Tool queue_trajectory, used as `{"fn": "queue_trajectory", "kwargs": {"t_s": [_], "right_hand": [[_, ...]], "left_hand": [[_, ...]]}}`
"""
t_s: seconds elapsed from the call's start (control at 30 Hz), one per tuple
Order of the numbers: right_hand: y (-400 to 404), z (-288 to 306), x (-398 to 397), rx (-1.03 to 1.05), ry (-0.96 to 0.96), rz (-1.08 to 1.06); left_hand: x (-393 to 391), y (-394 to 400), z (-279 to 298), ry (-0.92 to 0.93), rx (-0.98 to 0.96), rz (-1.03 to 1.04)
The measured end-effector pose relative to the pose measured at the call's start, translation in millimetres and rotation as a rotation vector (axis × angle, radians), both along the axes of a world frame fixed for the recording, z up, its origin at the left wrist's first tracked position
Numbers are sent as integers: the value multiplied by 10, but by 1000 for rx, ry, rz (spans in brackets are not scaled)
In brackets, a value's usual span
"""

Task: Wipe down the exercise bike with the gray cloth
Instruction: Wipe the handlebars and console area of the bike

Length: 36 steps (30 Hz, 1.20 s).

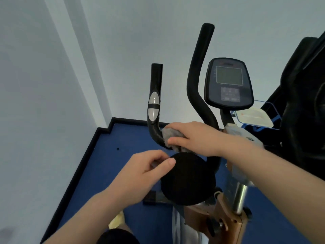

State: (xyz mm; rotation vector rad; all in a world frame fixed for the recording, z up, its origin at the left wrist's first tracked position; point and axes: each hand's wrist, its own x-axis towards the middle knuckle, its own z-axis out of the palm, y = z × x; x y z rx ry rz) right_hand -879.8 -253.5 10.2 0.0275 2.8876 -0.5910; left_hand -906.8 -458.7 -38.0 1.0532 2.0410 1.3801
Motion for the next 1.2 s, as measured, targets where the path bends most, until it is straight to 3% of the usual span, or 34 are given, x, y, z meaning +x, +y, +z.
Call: {"fn": "queue_trajectory", "kwargs": {"t_s": [0.1,0.3,0.43,0.57,0.73,0.97,1.2], "right_hand": [[-13,-16,66,72,39,-21],[-171,-21,-8,-136,41,-159],[-177,3,96,-140,59,-214],[-334,-4,-138,-137,56,-314],[-421,-12,60,-293,62,-438],[-629,56,-140,-222,23,-616],[-869,79,-361,-119,113,-851]], "left_hand": [[-293,-124,140,75,49,75],[-1098,112,548,260,239,277],[-1577,277,641,511,168,147],[-1894,502,627,639,162,-9],[-2164,774,553,561,179,-138],[-2165,871,343,301,374,-189],[-2327,907,254,351,426,-259]]}}
